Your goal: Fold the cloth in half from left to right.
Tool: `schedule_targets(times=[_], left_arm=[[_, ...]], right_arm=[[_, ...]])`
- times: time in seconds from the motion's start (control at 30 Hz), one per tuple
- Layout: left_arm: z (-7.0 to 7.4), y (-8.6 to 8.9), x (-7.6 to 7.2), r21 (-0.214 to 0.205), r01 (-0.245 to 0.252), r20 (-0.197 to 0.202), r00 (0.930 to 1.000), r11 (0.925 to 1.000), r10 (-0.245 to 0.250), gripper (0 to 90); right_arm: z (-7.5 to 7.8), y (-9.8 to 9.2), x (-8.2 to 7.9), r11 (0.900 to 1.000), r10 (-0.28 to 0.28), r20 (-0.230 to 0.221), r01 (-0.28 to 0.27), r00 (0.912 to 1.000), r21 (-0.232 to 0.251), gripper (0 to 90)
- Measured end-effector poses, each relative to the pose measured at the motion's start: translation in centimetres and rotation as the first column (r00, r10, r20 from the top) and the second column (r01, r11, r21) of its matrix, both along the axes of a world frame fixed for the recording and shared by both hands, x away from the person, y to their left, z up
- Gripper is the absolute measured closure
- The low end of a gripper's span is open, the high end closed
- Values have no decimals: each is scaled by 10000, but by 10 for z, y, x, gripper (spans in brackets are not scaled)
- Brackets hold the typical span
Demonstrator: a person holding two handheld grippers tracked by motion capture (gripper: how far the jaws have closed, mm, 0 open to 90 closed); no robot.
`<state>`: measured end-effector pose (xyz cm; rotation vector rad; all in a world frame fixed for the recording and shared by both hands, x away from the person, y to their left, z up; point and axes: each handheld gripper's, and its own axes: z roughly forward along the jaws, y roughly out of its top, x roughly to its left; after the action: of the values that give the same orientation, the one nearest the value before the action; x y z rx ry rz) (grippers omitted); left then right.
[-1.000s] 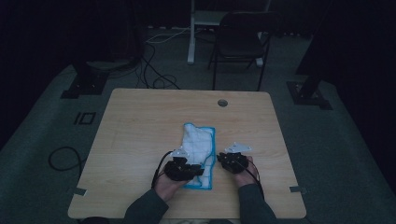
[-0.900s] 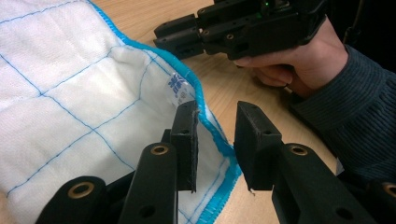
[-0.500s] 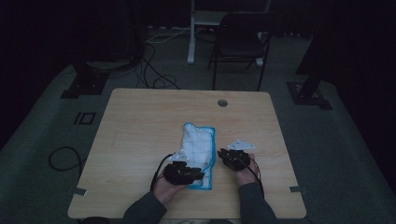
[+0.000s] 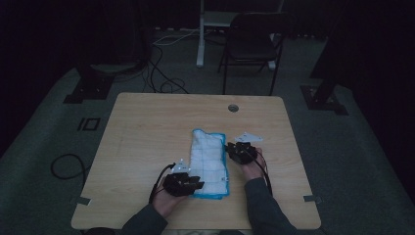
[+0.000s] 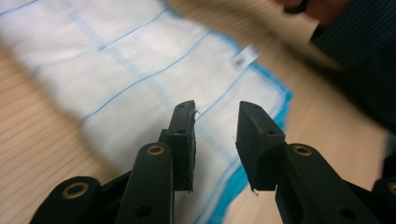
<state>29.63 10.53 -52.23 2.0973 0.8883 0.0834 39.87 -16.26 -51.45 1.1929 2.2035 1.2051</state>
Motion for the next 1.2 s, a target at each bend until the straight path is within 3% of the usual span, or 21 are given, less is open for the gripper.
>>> schedule_targets(times=[0.2,0.27,0.37,0.53,0.67,0.73,0.8,0.83,1.0,1.13,1.2], left_arm=[[-8,7,-2,627,-728,265,9971,9954,713,638],[-11,8,-2,737,-810,310,9964,9940,789,626],[-15,7,-3,922,-933,368,9952,9914,903,636],[-14,11,-1,970,-1198,278,9927,9880,1177,831],[-14,13,-3,956,-1181,310,9928,9884,1156,895],[-13,13,-4,953,-1207,338,9924,9881,1179,900],[-13,15,-4,933,-1236,365,9920,9879,1207,900],[-13,16,-4,920,-1241,352,9920,9880,1213,900],[-14,22,-5,832,-1363,247,9906,9872,1347,900],[-14,26,-7,768,-1533,241,9881,9852,1519,900],[-14,27,-7,749,-1569,199,9876,9848,1558,900]], right_arm=[[1,12,27,9996,-164,-430,174,9989,229,652],[-1,13,36,9979,-300,-618,335,9976,559,638],[-8,15,49,9926,-507,-1249,638,9909,1029,614],[-20,16,62,9764,-560,-2383,1030,9696,1898,659],[-23,18,62,9717,-301,-2738,923,9613,2172,774],[-20,18,60,9738,-325,-2640,901,9640,2090,842],[-18,18,59,9737,-265,-2516,820,9675,2127,853],[-10,17,56,9769,-224,-2084,657,9778,2034,860],[10,16,49,9837,-310,-1066,492,9938,1731,859],[18,18,45,9924,-431,-424,477,9982,1131,856],[19,18,45,9949,-754,-196,765,9970,655,815]])
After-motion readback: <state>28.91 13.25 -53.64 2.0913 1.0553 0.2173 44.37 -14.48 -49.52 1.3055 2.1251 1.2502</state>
